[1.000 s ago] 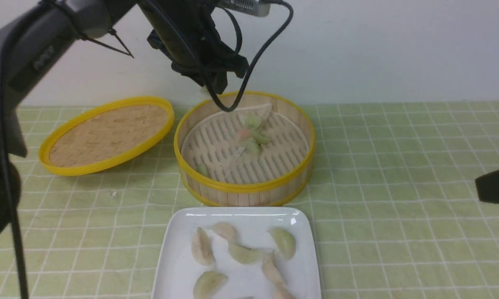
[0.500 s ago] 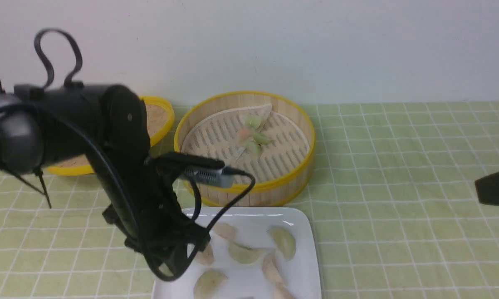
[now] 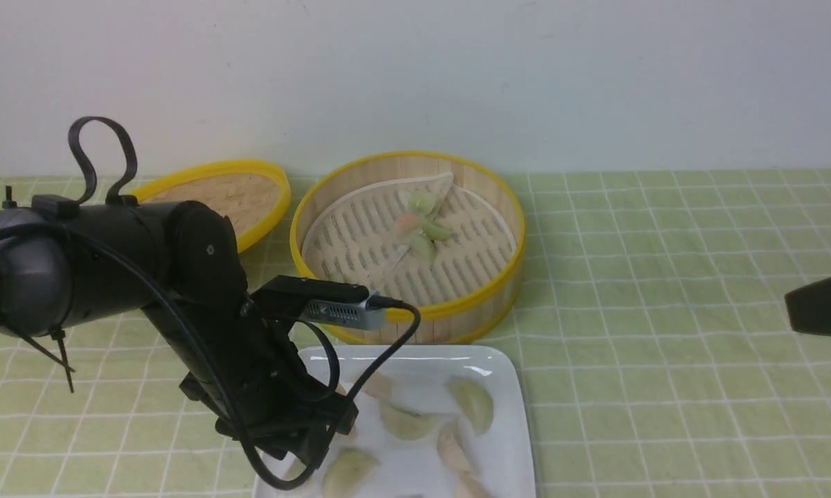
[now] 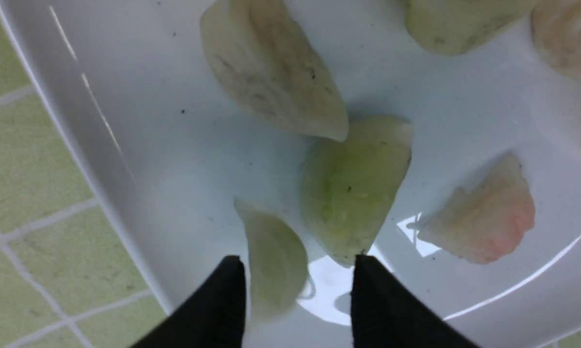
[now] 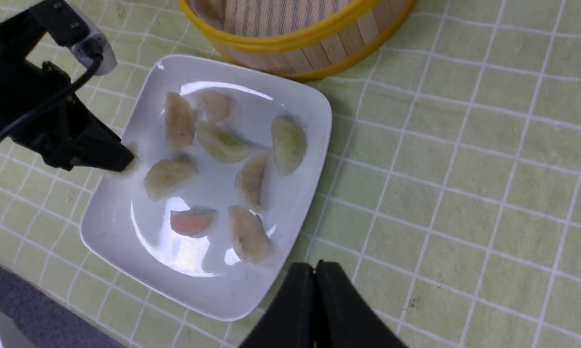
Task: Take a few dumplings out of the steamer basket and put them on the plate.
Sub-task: Use the right arm to grab a dumpling from inside the steamer
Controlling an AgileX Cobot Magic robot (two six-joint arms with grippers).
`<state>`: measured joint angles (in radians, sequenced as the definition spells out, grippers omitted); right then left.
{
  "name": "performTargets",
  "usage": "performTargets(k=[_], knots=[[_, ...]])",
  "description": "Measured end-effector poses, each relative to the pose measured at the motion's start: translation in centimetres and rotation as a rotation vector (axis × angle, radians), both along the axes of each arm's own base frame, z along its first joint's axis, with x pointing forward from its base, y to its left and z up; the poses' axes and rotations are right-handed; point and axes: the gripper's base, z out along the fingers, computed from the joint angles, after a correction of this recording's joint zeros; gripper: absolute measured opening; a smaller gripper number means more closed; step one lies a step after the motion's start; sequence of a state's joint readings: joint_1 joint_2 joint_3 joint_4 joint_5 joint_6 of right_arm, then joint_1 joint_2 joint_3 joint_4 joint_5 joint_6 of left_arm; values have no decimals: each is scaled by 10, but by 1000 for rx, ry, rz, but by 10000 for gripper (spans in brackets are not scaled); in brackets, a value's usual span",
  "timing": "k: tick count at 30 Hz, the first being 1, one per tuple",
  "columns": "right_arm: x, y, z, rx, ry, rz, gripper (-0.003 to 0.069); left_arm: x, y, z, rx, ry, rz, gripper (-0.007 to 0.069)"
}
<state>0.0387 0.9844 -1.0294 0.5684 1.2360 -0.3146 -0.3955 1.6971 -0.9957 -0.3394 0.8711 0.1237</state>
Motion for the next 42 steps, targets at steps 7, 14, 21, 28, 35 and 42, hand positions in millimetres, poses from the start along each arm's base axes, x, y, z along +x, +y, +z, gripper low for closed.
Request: performTargets(k=[7,14,21,28,35,42], knots=[[45,15,10,70,58,52,-15,0,-2,21,-52,-81,3,253],[100,70,-2,-56,111,181,-13,-31,10,102,-183,-352,2,7],[163,118,-34,-216,139,175,1,-89,34,167,-292,-605,-4,-6],[227,175,-77,-329,86,193,132,-143,56,176,-342,-718,-6,-6],[266,215,-136,-339,98,227,304,-167,66,169,-361,-752,-3,-6],[287,230,-178,-346,109,230,353,-179,71,159,-362,-752,-5,-6]])
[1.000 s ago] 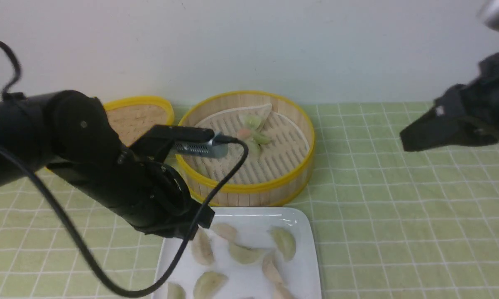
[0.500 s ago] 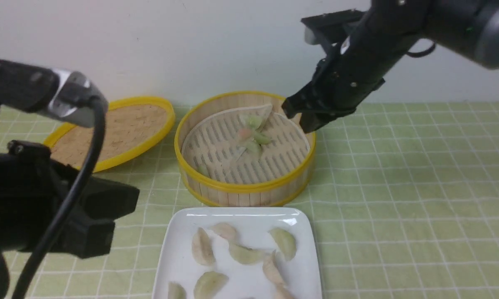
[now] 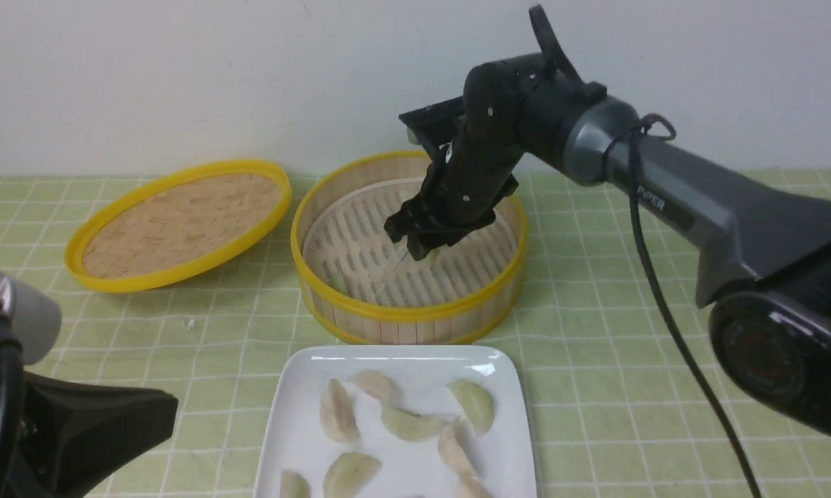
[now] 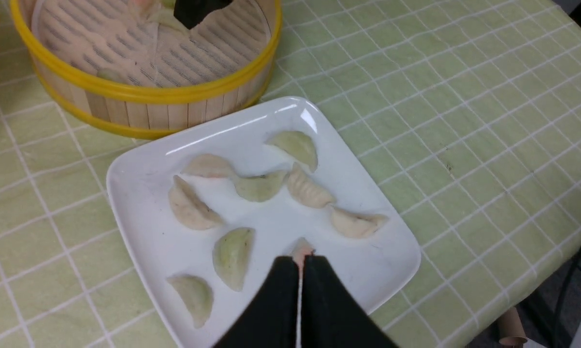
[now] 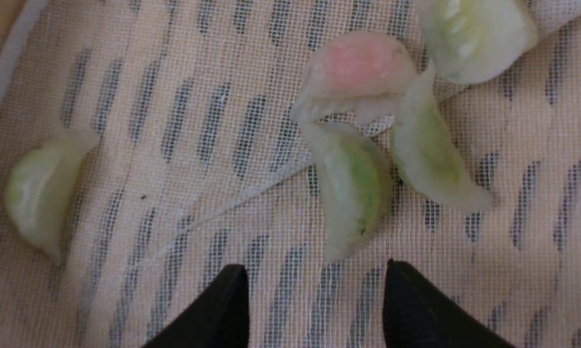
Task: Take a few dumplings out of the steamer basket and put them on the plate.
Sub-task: Use the right arm to grab a dumpling from inside the steamer, then use the right arm to put the dumpling into the plate
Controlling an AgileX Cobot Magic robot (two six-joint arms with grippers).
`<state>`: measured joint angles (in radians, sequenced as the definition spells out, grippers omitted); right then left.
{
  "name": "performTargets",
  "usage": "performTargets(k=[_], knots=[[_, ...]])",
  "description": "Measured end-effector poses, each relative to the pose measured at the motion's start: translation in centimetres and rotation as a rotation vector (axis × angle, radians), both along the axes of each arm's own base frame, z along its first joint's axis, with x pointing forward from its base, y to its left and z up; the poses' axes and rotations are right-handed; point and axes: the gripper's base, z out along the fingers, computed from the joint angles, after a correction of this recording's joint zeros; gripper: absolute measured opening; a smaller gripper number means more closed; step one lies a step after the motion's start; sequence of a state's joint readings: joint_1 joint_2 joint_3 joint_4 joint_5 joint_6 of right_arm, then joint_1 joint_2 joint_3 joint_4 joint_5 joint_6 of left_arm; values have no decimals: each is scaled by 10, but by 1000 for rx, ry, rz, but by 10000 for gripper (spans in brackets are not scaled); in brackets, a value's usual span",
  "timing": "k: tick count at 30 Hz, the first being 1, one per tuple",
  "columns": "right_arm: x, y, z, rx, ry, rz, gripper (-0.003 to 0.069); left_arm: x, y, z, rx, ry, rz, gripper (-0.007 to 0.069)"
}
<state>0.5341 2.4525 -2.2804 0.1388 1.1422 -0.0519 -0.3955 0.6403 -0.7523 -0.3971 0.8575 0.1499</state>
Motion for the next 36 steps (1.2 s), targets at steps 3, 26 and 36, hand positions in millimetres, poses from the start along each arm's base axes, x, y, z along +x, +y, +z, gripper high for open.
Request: performTargets(k=[3,26,36], knots=[[5,3,-13,4,-9,-3,354,-2,1,0,-8,1,6,-6],[-27,-6,71,89,11,36,130,-3,-1,1,-45,20,9,-6],[-173,-26,81,-7,224,244,130,-4,-3,2,-79,35,1,-6]])
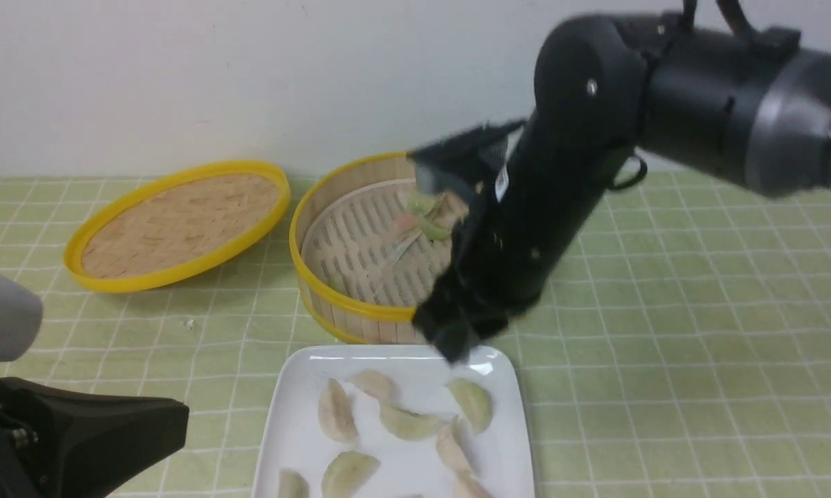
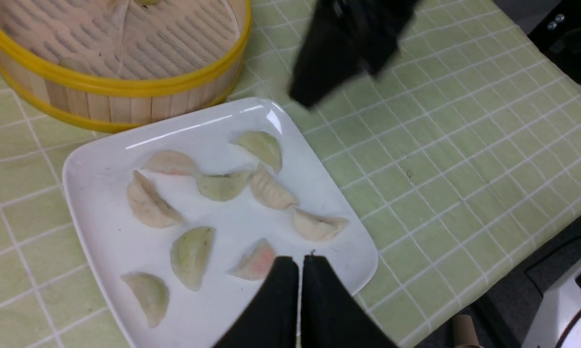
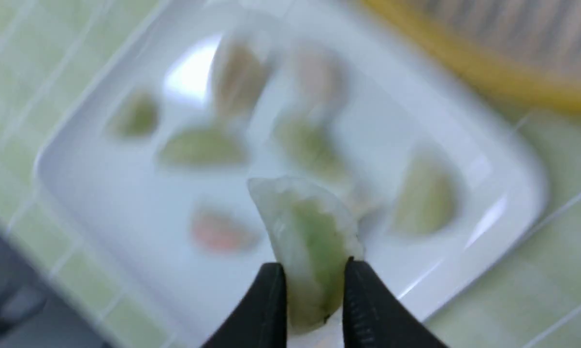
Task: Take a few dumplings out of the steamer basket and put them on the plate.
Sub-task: Use the right arm to put the dumpling into the plate
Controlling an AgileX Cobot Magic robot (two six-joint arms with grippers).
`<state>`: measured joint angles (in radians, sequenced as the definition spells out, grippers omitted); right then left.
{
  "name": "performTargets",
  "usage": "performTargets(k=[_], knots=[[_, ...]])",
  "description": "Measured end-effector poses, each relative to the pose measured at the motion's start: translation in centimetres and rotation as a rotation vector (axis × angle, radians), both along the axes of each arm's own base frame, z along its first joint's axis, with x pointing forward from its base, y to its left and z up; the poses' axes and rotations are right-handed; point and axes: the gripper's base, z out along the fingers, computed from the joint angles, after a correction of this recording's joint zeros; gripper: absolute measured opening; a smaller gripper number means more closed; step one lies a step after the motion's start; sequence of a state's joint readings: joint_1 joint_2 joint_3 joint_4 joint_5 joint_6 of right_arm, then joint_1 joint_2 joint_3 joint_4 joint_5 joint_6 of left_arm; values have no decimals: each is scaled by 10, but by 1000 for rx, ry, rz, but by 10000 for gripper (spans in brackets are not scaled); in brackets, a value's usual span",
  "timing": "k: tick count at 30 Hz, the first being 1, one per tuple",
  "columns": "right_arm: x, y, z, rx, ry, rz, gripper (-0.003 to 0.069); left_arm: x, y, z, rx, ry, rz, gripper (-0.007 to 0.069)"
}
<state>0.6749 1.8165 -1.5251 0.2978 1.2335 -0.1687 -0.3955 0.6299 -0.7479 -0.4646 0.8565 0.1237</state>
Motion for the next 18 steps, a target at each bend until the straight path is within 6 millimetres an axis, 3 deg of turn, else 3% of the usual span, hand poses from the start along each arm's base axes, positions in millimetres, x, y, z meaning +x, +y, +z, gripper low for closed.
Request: performTargets(k=[2,5,11,18], knots=[[-31,4,-26,-25,59,36,130,0,0,0,0,-1,0,-6],[-47,9,-52,-27,42,47,130,0,0,0,0,-1,0,-6],[-38,22,-80,20,-34,-16,171,0,0,0,-1,-1,1,-6],[-33,26,-79,33,-61,-27,412,0,0,0,-1,-1,1,-6]])
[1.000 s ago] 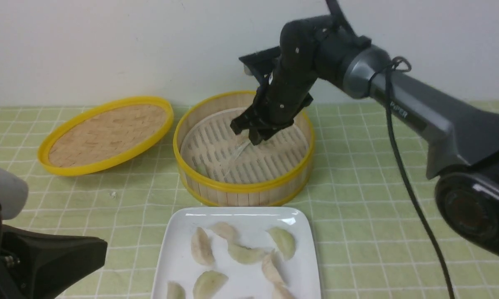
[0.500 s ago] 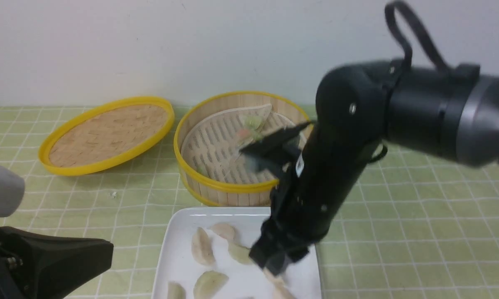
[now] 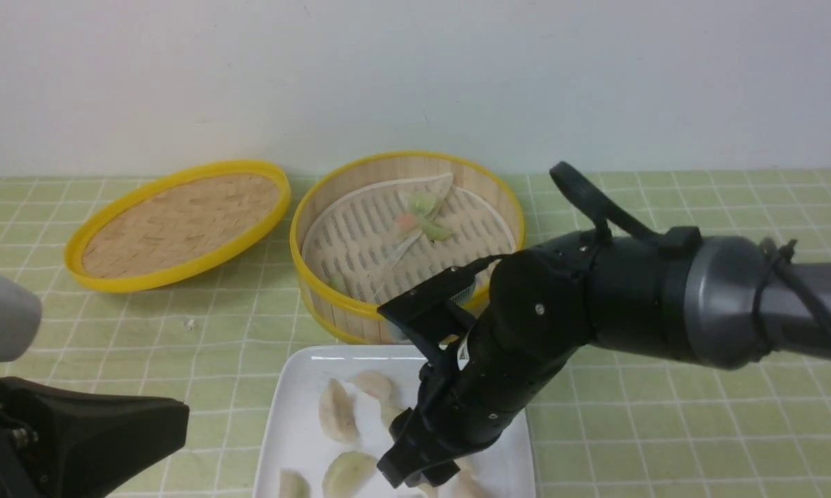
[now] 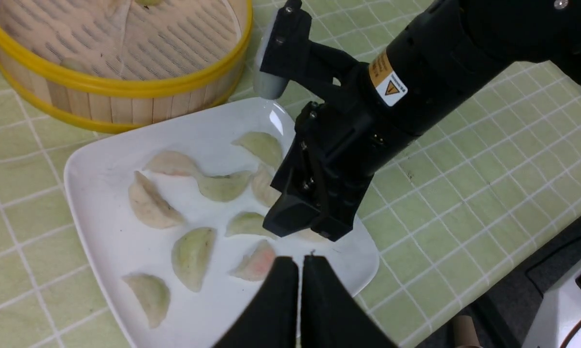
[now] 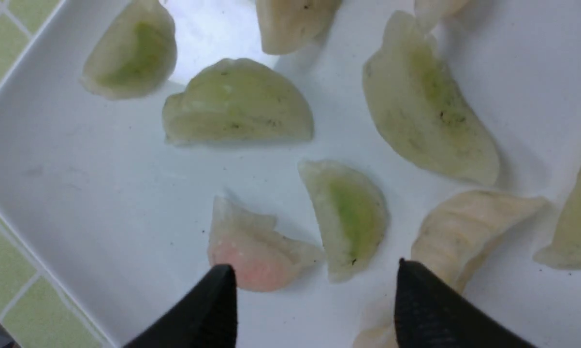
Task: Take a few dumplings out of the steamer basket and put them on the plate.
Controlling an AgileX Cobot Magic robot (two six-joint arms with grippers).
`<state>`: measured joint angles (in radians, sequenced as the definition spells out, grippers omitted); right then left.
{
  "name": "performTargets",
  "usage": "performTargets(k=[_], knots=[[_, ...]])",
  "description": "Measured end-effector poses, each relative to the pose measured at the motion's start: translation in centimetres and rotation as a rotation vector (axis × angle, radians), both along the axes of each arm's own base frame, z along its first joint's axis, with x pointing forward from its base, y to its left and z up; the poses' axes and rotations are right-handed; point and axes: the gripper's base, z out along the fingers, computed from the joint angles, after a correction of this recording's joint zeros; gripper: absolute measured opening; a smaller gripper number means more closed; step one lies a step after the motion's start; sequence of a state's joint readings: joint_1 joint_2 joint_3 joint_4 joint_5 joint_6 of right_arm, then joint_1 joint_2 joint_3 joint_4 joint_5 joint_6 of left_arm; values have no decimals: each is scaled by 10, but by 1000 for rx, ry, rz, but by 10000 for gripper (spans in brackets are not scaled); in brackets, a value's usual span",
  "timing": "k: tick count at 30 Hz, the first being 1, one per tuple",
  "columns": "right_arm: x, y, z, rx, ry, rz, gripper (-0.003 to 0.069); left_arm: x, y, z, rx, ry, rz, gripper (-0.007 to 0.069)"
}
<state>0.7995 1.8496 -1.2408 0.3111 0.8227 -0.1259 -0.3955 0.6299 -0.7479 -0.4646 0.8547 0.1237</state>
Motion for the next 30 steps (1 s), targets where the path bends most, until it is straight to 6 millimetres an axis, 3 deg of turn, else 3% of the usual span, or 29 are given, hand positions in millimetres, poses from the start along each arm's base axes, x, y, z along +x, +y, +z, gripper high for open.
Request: performTargets(k=[4,6,9,10,12,13,15,19,21,22,23,25,26,30], knots=[[1,1,20,-8,4,-2,437,0,0,0,0,0,0,-6],[-2,-4,45,0,-26,-4,384,0,0,0,0,0,0,-6],[-14,-26,106,38,-157,-22,232,0,0,0,0,-1,0,-6],[-17,-29,114,51,-178,-22,211,0,0,0,0,-2,0,-6],[-37,-59,166,110,-317,-71,90,1,0,1,-8,-17,8,-6],[-43,-69,179,122,-355,-92,57,2,0,2,-13,-27,13,-6],[-70,-106,223,205,-495,-156,9,4,0,5,-29,-57,30,-6],[-128,-175,269,408,-714,-260,-12,8,1,10,-60,-114,62,-6],[-165,-217,272,517,-829,-290,-14,11,1,13,-77,-145,79,-6],[-169,-221,272,527,-846,-292,-14,11,1,13,-78,-147,80,-6],[-186,-240,270,579,-897,-306,-15,13,2,15,-88,-165,91,-6],[-223,-283,240,681,-993,-363,-14,19,1,16,-103,-190,114,-6],[-223,-283,240,681,-993,-363,-14,19,1,16,-103,-190,114,-6],[-257,-324,190,827,-1070,-464,-14,33,-2,18,-126,-219,154,-6]])
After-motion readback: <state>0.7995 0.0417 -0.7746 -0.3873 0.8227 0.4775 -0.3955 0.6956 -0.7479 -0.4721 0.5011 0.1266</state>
